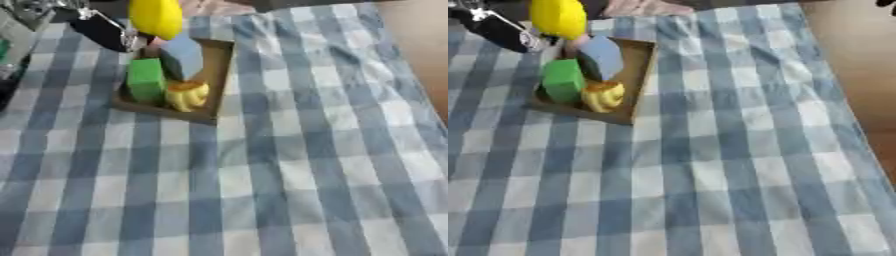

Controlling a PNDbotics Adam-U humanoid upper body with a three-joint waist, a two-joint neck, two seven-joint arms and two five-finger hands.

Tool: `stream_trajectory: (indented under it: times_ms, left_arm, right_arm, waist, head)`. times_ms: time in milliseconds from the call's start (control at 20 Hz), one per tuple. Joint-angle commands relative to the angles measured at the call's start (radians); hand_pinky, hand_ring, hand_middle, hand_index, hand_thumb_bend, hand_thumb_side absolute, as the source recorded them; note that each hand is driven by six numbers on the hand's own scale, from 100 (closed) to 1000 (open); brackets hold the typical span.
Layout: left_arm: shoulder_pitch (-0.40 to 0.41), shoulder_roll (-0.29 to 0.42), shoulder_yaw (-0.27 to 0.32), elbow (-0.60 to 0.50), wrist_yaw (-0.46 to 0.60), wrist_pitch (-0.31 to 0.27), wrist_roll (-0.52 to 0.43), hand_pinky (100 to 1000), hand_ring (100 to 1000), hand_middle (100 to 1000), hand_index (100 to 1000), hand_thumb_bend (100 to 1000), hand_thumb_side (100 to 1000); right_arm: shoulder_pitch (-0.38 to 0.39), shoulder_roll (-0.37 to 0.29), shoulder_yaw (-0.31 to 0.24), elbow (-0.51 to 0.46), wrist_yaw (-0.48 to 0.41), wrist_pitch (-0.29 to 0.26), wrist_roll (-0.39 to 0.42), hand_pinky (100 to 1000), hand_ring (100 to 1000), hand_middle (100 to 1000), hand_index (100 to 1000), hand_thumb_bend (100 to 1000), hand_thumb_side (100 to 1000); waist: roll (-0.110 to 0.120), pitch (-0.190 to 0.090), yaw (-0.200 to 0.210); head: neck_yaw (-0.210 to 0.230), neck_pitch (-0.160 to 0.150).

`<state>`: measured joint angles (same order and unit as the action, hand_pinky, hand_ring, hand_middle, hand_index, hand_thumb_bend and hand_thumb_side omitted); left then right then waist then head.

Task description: Pick up objects on the table and place them in the box.

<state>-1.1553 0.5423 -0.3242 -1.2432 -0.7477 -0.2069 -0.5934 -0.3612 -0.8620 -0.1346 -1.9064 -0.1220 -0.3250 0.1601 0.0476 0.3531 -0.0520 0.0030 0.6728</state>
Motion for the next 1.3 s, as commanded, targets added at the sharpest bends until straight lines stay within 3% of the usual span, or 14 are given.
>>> stream_trajectory:
  times_ms: [50,450,550,700,850,1050,1150,1300]
  left_arm:
    - [-0.043,-0.042,0.045,0.112,-0.072,-0.022,0.041,726,650,526,664,100,247]
    - [-0.066,-0.118,0.079,0.259,-0.207,-0.082,0.126,779,715,601,695,100,252]
    - [-0.065,-0.124,0.080,0.271,-0.225,-0.095,0.132,800,746,637,733,100,248]
    - [-0.060,-0.126,0.078,0.274,-0.238,-0.111,0.130,864,836,754,864,100,242]
    - [-0.056,-0.122,0.077,0.265,-0.248,-0.120,0.124,924,914,843,941,256,261]
    - [-0.052,-0.112,0.076,0.249,-0.279,-0.119,0.117,939,936,865,954,419,353]
    - [-0.049,-0.108,0.078,0.244,-0.295,-0.114,0.118,942,940,870,958,439,349]
    - [-0.044,-0.104,0.083,0.238,-0.305,-0.106,0.122,939,938,867,954,412,256]
  right_arm:
    - [-0.016,-0.038,-0.007,-0.021,-0.008,-0.002,0.005,870,615,437,761,100,470]
    - [-0.025,-0.031,-0.006,-0.022,-0.010,0.000,0.010,871,615,436,761,100,470]
    - [-0.025,-0.030,-0.007,-0.022,-0.010,0.000,0.010,871,615,436,761,100,470]
    - [-0.022,-0.028,-0.008,-0.021,-0.010,0.000,0.010,872,615,435,761,100,470]
    - [-0.020,-0.026,-0.009,-0.018,-0.010,0.002,0.012,873,614,434,761,100,470]
    - [-0.016,-0.023,-0.009,-0.016,-0.011,0.003,0.016,873,614,434,761,100,470]
    - [-0.014,-0.023,-0.009,-0.015,-0.012,0.003,0.017,873,614,434,761,100,470]
    - [-0.011,-0.021,-0.010,-0.014,-0.013,0.003,0.017,873,614,434,761,100,470]
  waist:
    - [-0.002,-0.016,-0.007]
    - [-0.004,-0.004,-0.015]
    - [-0.005,-0.004,-0.016]
    - [-0.005,-0.004,-0.015]
    - [-0.005,-0.006,-0.014]
    - [-0.005,-0.011,-0.012]
    - [-0.006,-0.013,-0.012]
    - [-0.007,-0.016,-0.010]
  head:
    - [0.010,-0.020]
    - [0.018,-0.027]
    - [0.018,-0.026]
    - [0.017,-0.024]
    - [0.016,-0.022]
    - [0.012,-0.020]
    - [0.011,-0.019]
    - [0.009,-0.016]
